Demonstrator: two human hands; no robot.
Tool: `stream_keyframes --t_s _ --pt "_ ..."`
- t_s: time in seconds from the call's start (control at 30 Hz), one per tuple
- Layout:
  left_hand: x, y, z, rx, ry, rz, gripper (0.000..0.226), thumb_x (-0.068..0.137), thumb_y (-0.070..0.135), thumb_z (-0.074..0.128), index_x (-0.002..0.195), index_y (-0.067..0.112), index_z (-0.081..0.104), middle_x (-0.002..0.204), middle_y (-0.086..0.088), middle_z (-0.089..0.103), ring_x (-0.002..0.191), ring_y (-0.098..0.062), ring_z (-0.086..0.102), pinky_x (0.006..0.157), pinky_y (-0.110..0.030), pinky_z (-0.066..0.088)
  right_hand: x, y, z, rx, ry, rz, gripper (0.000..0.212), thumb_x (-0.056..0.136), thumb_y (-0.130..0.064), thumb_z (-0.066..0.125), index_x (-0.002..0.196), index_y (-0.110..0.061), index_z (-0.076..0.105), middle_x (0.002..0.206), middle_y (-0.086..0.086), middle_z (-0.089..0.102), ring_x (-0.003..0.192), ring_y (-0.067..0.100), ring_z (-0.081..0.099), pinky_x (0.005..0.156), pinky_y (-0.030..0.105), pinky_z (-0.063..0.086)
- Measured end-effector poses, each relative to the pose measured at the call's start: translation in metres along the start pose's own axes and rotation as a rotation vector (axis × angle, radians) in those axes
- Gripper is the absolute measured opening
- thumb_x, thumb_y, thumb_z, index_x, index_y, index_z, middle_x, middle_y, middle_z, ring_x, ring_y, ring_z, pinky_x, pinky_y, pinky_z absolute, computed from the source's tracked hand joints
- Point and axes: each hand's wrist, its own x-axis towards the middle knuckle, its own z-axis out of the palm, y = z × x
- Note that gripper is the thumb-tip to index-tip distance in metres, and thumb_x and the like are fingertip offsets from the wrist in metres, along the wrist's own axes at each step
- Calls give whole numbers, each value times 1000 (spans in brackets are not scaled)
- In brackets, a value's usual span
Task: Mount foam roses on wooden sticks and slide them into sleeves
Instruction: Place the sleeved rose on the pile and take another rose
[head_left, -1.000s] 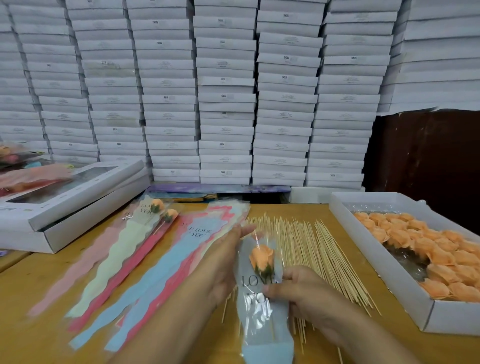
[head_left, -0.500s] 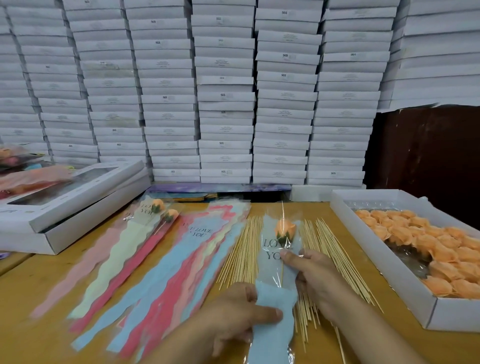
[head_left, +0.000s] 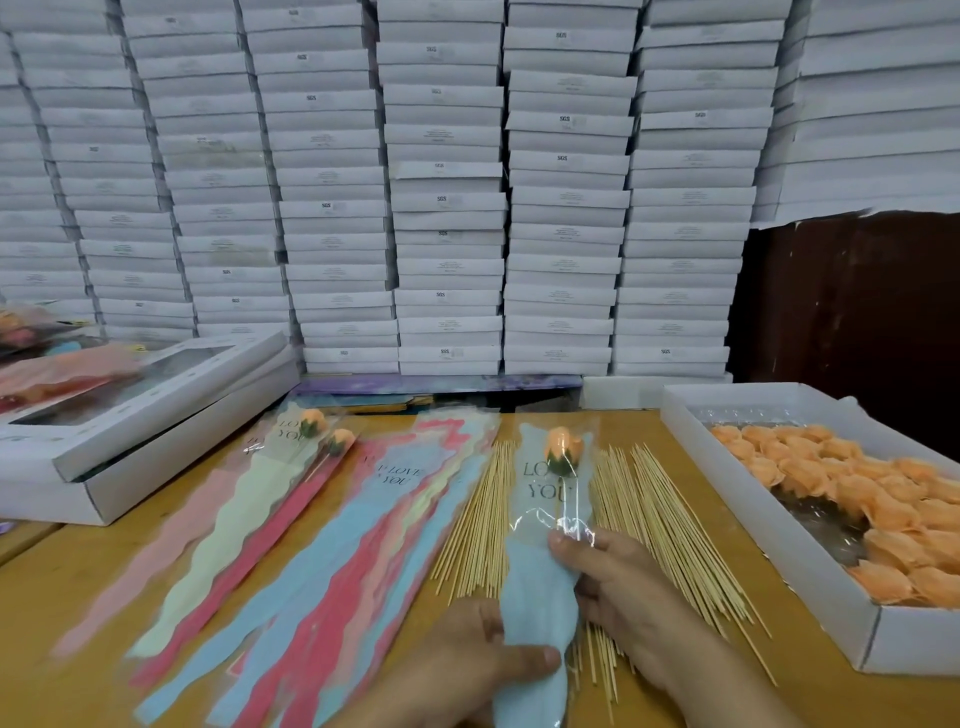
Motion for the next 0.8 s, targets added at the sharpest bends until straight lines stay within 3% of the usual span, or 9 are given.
stream_keyframes --t_s 0.13,0.23,0.3,0.37,0.4,0.5,0.67,0.73,0.8 --pt "-1 -4 -4 -88 19 14 27 81 8 82 107 2 77 105 -17 75 91 -24 70 80 -31 54 -5 5 -3 -37 -88 28 14 88 -1 66 100 -1 75 102 21 75 95 36 73 73 37 62" --pt "-8 -4 -6 -120 -10 3 37 76 18 86 107 0 76 107 -25 68 96 -31 59 89 -38 48 -4 3 -10 -8 -33 -12 17 88 2 64 101 -1 74 100 20 75 90 34 74 65 33 61" --pt "-11 -5 -6 -137 -26 2 44 69 23 87 106 1 77 102 -23 58 95 -31 51 83 -35 44 -3 1 -12 25 3 -33 18 88 2 64 104 0 73 100 20 75 87 32 74 62 31 60" --pt "-13 -5 -5 -165 -40 19 30 71 21 86 95 5 80 93 -17 52 85 -24 52 72 -24 43 -3 -1 -13 52 14 -50 17 87 2 65 102 0 74 100 20 75 82 29 74 60 29 59" --pt "-14 -5 -4 -147 -41 19 10 77 16 85 84 10 82 82 -12 58 73 -17 56 65 -18 44 -2 -2 -14 61 16 -56 17 86 2 65 100 -2 75 100 20 75 81 28 74 59 29 59" --pt "-12 -9 -3 -43 -52 40 36 89 7 73 58 25 78 51 14 60 48 5 55 52 -8 41 -2 -3 -17 67 17 -60 18 85 0 66 99 -4 76 101 19 75 83 28 74 60 30 59" --pt "-13 -6 6 -11 22 20 6 87 12 77 88 14 83 76 3 76 67 -2 68 61 -13 48 2 -2 -18 51 -1 -39 21 86 0 66 105 -4 74 104 18 75 91 31 74 66 31 61" --pt "-12 -6 5 -38 32 5 9 87 8 76 87 14 83 78 0 76 68 -4 69 62 -14 49 2 -2 -17 53 -14 -28 25 84 -7 69 109 -3 72 105 19 75 92 32 74 65 31 61" --pt "-11 -4 3 -85 43 0 9 85 6 78 86 13 83 79 -5 75 69 -10 69 63 -18 51 2 -4 -15 67 -7 -12 33 78 -20 73 107 -4 72 101 20 75 79 26 74 57 28 59"
